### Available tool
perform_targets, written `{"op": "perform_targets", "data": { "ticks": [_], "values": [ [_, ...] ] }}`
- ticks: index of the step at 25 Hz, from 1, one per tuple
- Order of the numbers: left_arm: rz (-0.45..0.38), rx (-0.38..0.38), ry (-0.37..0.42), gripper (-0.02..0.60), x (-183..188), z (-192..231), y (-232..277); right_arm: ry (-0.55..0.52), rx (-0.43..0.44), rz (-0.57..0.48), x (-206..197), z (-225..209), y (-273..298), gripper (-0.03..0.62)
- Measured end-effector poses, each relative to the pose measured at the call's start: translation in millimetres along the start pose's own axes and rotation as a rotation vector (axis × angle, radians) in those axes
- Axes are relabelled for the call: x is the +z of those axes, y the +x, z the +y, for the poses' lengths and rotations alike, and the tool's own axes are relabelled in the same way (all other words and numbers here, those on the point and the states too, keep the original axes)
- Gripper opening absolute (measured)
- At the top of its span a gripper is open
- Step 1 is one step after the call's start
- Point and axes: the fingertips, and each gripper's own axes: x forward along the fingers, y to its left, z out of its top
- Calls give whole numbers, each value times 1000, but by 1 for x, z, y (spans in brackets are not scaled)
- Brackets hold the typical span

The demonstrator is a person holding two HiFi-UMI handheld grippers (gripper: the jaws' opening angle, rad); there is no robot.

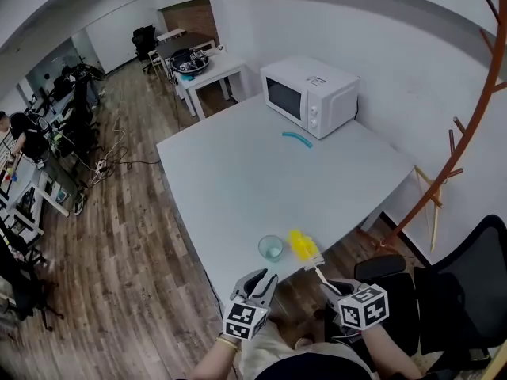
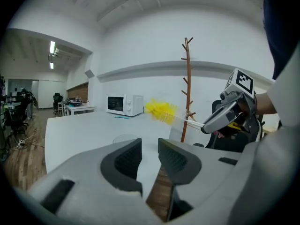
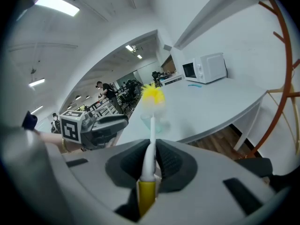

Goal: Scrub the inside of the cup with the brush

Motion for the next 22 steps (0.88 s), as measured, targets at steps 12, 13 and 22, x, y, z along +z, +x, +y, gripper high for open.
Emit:
{"op": "perform_targets", "data": {
  "ticks": [12,13,22],
  "values": [
    [-15,101,-138,18,5,-54,-45,-16,60,-65,-37,19,-54,52],
    [-19,101,-147,18,7,-59,-47,-21,67,-67,-40,21,-58,52],
    [-12,75,-173,18,6,-97,-55,-50,57,-85,-52,29,-75,52]
  ]
}}
